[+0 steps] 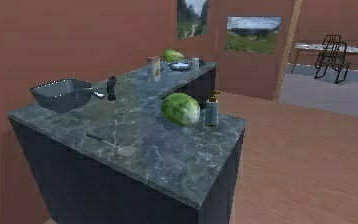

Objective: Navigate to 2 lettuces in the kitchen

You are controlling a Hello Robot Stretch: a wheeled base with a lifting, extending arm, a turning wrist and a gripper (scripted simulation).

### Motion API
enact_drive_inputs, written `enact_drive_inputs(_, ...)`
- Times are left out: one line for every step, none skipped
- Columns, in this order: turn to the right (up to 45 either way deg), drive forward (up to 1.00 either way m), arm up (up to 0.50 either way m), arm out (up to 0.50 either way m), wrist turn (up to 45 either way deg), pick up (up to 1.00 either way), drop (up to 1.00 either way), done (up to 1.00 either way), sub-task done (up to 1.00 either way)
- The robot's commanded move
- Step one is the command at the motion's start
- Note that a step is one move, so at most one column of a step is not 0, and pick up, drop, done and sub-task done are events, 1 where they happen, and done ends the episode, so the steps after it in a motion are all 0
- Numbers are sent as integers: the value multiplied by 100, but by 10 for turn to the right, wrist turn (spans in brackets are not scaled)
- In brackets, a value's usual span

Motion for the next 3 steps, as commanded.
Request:
enact_drive_inputs(0,0,0,0,0,0,0,0,100)
enact_drive_inputs(450,0,0,0,0,0,0,0,0)
enact_drive_inputs(450,0,0,0,0,0,0,0,0)
